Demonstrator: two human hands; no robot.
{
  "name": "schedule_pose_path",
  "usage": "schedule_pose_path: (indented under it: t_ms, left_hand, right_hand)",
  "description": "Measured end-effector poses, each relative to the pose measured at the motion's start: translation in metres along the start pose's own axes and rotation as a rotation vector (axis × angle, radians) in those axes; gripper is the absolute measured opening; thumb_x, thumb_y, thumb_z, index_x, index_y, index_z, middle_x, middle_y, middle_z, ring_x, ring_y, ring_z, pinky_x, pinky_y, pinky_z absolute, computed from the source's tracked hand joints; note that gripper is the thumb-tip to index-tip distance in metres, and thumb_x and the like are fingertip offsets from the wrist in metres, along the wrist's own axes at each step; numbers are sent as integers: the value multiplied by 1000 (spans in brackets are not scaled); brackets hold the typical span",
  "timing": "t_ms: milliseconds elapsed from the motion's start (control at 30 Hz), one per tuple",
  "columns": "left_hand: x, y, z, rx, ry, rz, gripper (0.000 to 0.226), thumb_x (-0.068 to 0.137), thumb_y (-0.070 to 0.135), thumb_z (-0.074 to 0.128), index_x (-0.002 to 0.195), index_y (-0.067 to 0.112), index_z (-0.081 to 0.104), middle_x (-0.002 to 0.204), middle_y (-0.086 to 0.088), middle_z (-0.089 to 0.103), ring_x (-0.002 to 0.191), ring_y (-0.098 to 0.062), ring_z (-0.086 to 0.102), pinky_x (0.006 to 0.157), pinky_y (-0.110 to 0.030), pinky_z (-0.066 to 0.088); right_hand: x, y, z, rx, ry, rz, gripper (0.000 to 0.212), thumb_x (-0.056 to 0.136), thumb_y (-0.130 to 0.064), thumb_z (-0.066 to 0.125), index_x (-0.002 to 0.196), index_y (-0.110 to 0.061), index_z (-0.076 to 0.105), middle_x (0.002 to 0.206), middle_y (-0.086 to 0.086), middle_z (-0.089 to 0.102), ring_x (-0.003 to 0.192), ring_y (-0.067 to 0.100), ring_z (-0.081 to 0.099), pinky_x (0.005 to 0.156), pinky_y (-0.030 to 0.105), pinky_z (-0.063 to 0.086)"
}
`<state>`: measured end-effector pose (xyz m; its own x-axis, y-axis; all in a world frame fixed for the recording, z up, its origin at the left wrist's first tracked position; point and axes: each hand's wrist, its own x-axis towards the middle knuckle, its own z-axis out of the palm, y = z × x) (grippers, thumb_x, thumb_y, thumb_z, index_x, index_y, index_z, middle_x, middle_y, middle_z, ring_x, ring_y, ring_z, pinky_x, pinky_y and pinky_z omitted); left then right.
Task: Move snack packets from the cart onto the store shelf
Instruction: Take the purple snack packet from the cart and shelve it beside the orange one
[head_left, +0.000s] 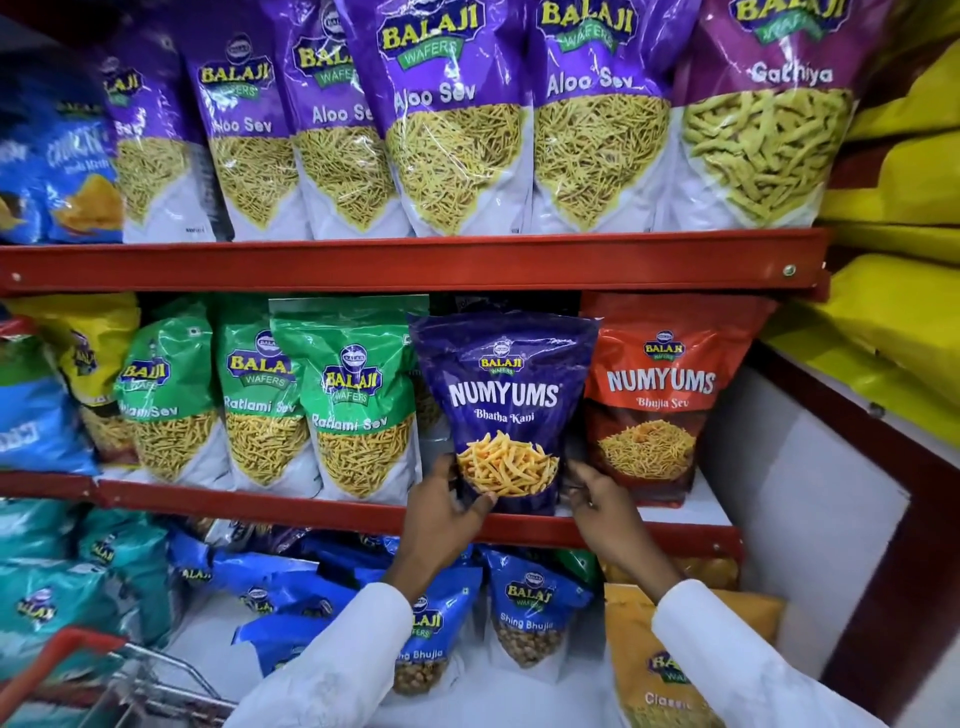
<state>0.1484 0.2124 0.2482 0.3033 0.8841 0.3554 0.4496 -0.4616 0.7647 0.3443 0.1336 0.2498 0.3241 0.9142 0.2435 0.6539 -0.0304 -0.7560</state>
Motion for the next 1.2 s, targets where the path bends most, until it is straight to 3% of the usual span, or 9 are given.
schedule_pose_path:
  t_ms: [100, 233, 333, 400, 467, 567, 667, 800, 1200]
  left_hand:
    - [-17, 12, 5, -55, 156, 3, 58, 78, 27, 77, 128, 15, 51, 122, 0, 65, 117, -20, 59, 99, -33, 48]
    - [-44, 45, 24, -139, 411, 175, 32, 82, 15, 73, 109, 20, 57, 108, 1, 59, 103, -9, 58, 91, -15, 45]
    - [-48, 69, 54, -123, 186, 233, 12, 83, 18, 71, 93, 22, 66, 93, 5, 68, 86, -4, 64, 81, -22, 54]
    - [-42, 78, 77, -64, 45, 192, 26, 82, 27, 71, 106, 18, 68, 104, 1, 71, 91, -8, 66, 86, -28, 55]
    - [-29, 85, 99, -42, -23, 117, 43, 80, 29, 73, 117, 9, 63, 114, -5, 69, 101, -18, 64, 88, -27, 51]
    - [-7, 92, 120, 44, -79, 59, 55, 78, 35, 75, 118, 4, 54, 110, -13, 68, 102, -31, 64, 75, -26, 42]
    - [11, 96, 136, 80, -110, 34, 74, 76, 38, 78, 131, 6, 41, 120, -17, 65, 109, -37, 63, 79, -34, 51]
    - [20, 97, 146, 68, -87, 10, 72, 74, 42, 79, 128, 8, 46, 121, -17, 67, 110, -36, 64, 85, -39, 53]
    - [-8, 95, 137, 71, -63, 13, 65, 68, 45, 82, 115, 15, 48, 87, -3, 74, 82, -20, 69, 67, -26, 52]
  right_hand:
    - [-10, 12, -7, 51, 0, 10, 51, 95, -5, 50, 144, -14, 41, 137, 1, 58, 122, 17, 57, 94, 22, 44]
    - [-30, 31, -28, 153, 240, 13, 41, 89, 1, 57, 124, -19, 60, 112, -4, 70, 103, 9, 67, 77, 5, 49]
    - [-33, 45, -48, 257, 515, 71, 33, 87, 4, 57, 114, -15, 62, 105, 3, 71, 99, 17, 68, 72, 4, 48]
    - [-27, 52, -62, 339, 594, 130, 34, 89, 3, 56, 121, -10, 58, 110, 7, 68, 103, 20, 64, 75, 11, 46]
    - [-19, 59, -74, 356, 562, 177, 41, 90, 1, 55, 130, -10, 52, 119, 9, 65, 107, 20, 61, 84, 23, 48]
    - [-7, 65, -86, 211, 474, 243, 47, 89, -6, 56, 134, -16, 52, 131, 11, 65, 116, 30, 61, 94, 40, 50]
    - [0, 70, -93, 132, 469, 279, 50, 86, -8, 55, 134, -20, 54, 132, 14, 63, 119, 38, 58, 97, 44, 48]
    - [1, 77, -92, 131, 386, 301, 54, 88, -11, 51, 139, -25, 49, 137, 11, 61, 123, 37, 56, 102, 51, 48]
    - [-30, 84, -93, 72, 427, 245, 45, 87, -5, 53, 130, -17, 57, 120, 15, 70, 107, 35, 65, 90, 44, 54]
